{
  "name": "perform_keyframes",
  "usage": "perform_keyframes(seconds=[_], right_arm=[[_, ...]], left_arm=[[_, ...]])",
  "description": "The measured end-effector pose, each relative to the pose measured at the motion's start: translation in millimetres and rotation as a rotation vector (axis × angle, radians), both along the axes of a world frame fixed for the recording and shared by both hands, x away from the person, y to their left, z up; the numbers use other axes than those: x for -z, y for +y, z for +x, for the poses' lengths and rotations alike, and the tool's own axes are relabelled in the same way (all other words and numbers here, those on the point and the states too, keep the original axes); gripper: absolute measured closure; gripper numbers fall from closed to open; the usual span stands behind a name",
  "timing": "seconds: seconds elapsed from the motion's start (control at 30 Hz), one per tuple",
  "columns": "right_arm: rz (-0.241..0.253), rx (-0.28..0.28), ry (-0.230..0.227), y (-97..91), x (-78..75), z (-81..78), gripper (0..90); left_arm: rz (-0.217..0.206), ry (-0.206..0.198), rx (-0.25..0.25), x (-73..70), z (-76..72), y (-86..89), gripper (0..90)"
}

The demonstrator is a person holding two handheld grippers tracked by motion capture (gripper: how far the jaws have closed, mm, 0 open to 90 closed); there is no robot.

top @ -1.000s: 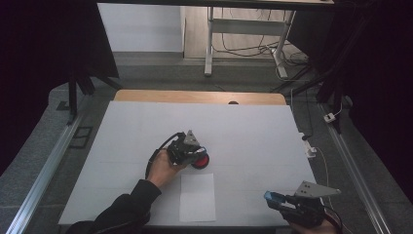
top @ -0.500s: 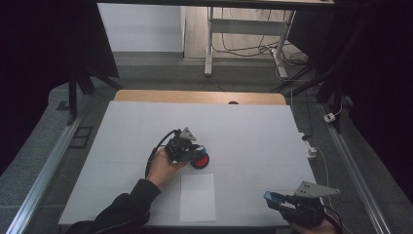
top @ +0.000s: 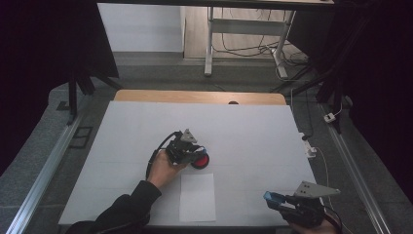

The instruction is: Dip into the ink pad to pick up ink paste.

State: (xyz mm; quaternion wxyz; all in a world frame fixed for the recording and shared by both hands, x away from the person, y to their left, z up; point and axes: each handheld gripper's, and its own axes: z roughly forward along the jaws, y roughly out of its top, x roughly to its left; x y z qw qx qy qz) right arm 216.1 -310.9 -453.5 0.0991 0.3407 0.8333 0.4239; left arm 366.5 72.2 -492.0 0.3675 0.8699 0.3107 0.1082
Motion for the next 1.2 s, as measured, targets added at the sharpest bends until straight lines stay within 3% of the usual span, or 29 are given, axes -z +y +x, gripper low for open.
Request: perform_keyframes(seconds=[0.2,0.5,0.97,1.2], right_arm=[[0.003,-0.003,-0.003,-0.5,-0.2,-0.2,68.7],[0.011,-0.001,-0.004,-1.5,-0.2,-0.6,68.6],[0.009,-0.001,-0.006,-2.1,-0.4,-1.7,68.6],[0.011,-0.005,-0.005,-1.7,-0.2,-1.7,68.6]], left_arm=[[-0.013,-0.011,0.010,1.1,-0.2,1.4,70.8],[-0.012,0.017,0.025,-4.3,2.7,3.3,70.6],[-0.097,-0.002,0.052,-32.7,-1.9,11.7,70.5],[-0.100,0.017,0.045,-30.1,0.5,14.2,70.6]])
